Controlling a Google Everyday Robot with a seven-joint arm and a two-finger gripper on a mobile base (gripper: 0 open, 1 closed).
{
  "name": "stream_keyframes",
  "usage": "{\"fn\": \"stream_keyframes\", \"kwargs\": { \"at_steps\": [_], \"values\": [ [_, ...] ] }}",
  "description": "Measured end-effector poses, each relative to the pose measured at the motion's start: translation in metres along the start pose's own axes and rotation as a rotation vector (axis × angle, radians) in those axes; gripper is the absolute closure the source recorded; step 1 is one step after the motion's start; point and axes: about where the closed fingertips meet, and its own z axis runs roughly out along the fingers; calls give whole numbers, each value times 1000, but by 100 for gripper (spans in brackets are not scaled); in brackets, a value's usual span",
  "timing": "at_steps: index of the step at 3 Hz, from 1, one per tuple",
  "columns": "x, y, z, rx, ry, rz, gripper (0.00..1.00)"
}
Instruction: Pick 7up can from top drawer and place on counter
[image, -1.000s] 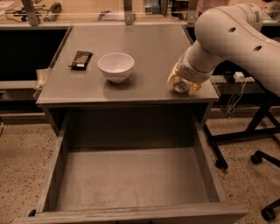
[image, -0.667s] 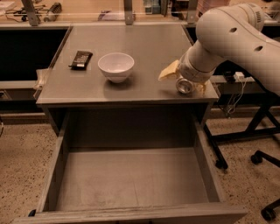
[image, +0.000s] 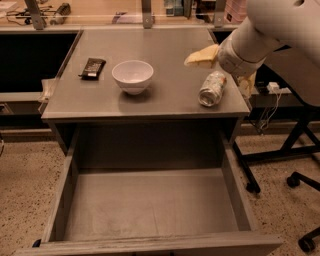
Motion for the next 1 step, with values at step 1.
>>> {"fn": "stream_keyframes", "kwargs": {
  "at_steps": [1],
  "values": [
    [3, 0, -4, 3, 5, 6, 0]
  ]
}}
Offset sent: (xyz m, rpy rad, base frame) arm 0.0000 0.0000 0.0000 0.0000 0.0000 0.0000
